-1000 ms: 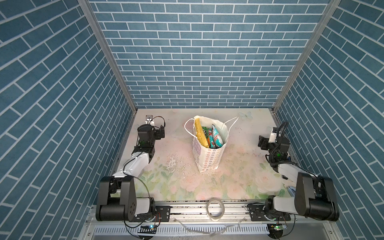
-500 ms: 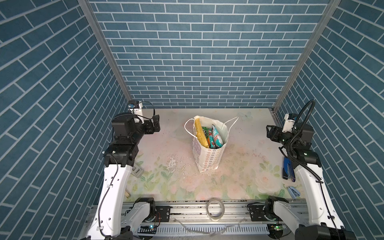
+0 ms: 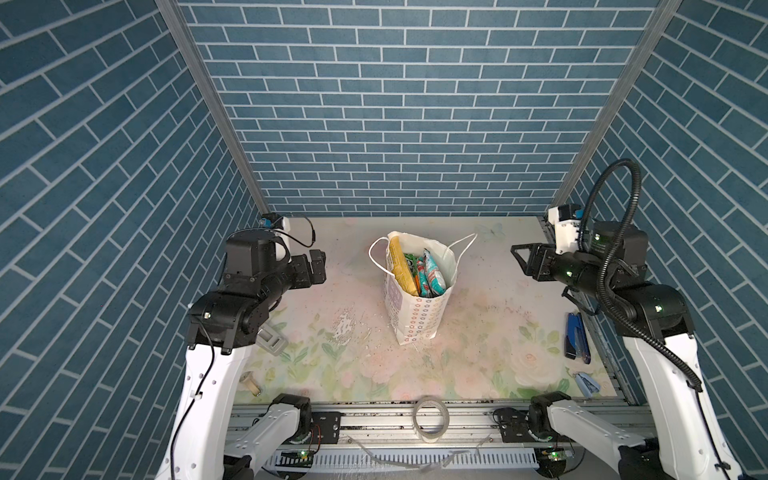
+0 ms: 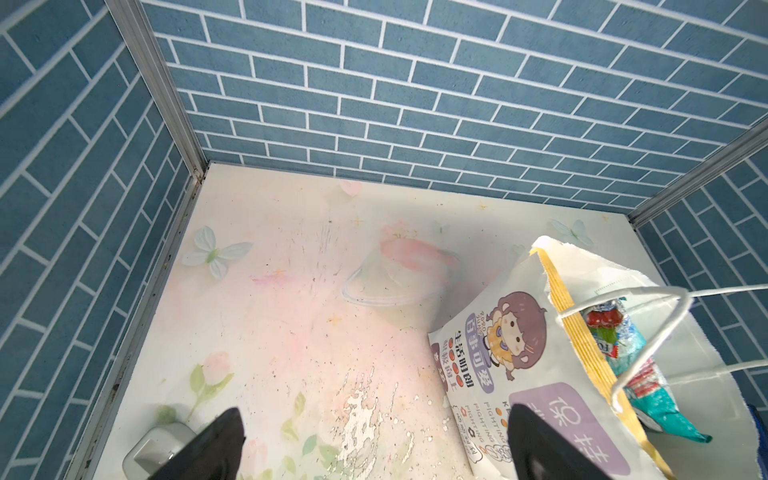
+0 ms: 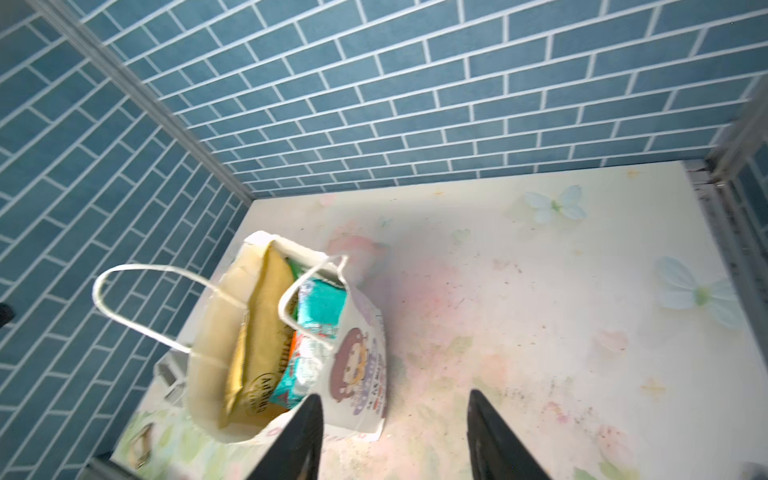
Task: Take the snacks out of the paper bag
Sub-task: 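Move left gripper to the bag rim while right gripper reaches into the bag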
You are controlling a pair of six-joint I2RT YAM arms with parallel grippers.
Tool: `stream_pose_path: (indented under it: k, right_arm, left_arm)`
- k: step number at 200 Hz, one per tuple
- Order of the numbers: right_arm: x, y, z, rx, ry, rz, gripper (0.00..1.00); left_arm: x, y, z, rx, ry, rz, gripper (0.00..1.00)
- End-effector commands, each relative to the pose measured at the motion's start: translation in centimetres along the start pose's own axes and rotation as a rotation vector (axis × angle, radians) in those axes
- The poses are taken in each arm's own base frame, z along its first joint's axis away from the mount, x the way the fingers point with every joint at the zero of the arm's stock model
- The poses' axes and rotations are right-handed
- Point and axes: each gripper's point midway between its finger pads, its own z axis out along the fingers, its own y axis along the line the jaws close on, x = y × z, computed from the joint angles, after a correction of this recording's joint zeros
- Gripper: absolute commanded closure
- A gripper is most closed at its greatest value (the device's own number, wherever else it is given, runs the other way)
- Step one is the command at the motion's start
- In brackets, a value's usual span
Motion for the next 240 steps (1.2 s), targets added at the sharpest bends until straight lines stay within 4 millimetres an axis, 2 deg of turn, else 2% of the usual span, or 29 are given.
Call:
stream_pose_path:
  k: [1, 26, 58, 82, 112, 135, 167, 197, 240]
  right_arm:
    - [1.9, 1.7, 1.6, 0.039, 0.125, -0.026, 0.47]
    - [2.2, 5.6, 4.3, 0.032, 0.196, -0.147, 0.46]
    - [2.4, 8.7, 8.1, 0.063, 0.306, -0.237, 0.48]
    - [2.3, 8.7, 10.3, 0.129, 0.364, -0.265, 0.54]
    - [3.1, 8.1, 12.4, 0.196, 0.435, -0.288, 0.55]
    - [4.2, 7.9, 13.5, 0.210, 0.493, -0.287, 0.55]
    - [5.3, 7.5, 14.3, 0.205, 0.542, -0.271, 0.55]
    - [6.3, 7.2, 15.1, 0.192, 0.580, -0.263, 0.55]
    - [6.7, 6.6, 16.3, 0.176, 0.599, -0.254, 0.55]
  left_arm:
    - [0.6, -0.3, -0.7, -0.025, 0.053, 0.013, 0.01]
    - [-0.4, -2.2, -1.4, 0.006, 0.047, 0.068, 0.02]
    - [-1.7, -5.5, -1.7, 0.033, 0.038, 0.162, 0.03]
    - [-2.2, -9.6, -1.6, 0.086, 0.026, 0.230, 0.06]
    - [-2.2, -15.6, -1.1, 0.125, 0.014, 0.352, 0.06]
    - [-1.0, -18.4, 1.1, 0.123, 0.061, 0.400, 0.06]
    - [-0.3, -17.9, 3.3, 0.037, 0.106, 0.377, 0.06]
    - [1.4, -16.2, 6.0, -0.011, 0.217, 0.345, 0.07]
    - [3.4, -13.2, 9.3, -0.073, 0.301, 0.286, 0.10]
